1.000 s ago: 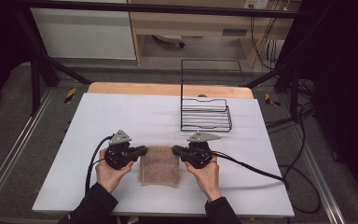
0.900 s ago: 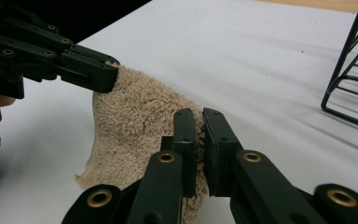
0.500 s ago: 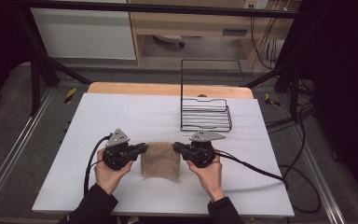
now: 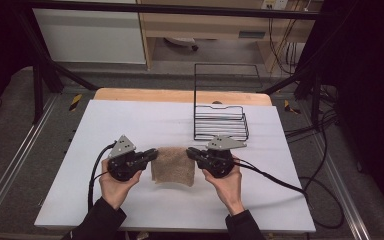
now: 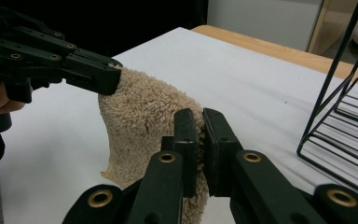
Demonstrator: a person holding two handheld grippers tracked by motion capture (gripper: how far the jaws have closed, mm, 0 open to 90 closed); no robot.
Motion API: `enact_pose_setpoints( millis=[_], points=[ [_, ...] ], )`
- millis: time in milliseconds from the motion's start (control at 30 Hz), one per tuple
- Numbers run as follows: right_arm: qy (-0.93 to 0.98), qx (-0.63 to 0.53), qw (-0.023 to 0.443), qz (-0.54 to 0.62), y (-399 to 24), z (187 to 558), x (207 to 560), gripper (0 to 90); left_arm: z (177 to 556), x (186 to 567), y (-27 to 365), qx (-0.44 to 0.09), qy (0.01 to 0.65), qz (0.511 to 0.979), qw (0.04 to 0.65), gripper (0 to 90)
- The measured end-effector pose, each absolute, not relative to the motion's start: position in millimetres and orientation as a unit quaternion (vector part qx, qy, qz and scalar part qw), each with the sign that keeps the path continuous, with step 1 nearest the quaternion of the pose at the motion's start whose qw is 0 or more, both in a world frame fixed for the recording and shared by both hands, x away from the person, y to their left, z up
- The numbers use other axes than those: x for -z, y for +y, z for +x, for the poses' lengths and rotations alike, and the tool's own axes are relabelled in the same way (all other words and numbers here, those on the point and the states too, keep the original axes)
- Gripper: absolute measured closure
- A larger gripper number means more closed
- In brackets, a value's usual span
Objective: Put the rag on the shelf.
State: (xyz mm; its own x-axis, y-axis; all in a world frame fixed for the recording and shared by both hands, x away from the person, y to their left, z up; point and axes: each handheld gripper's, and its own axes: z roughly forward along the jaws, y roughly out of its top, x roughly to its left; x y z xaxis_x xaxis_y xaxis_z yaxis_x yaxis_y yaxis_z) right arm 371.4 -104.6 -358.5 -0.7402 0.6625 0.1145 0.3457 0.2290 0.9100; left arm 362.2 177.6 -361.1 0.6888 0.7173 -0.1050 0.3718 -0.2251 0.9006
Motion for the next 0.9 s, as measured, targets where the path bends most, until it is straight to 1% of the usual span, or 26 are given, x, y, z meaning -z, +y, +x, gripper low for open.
enact_pose_setpoints(
  millis=[300,900],
  points=[
    [0.764,-0.534,0.166,0.322,-112,369,348,84.9,363,350,171,-0.178,0.349,0.760,0.518,84.6],
    [0.756,-0.532,0.206,0.323,-135,364,325,85.0,375,332,143,-0.182,0.335,0.752,0.537,84.7]
  ],
)
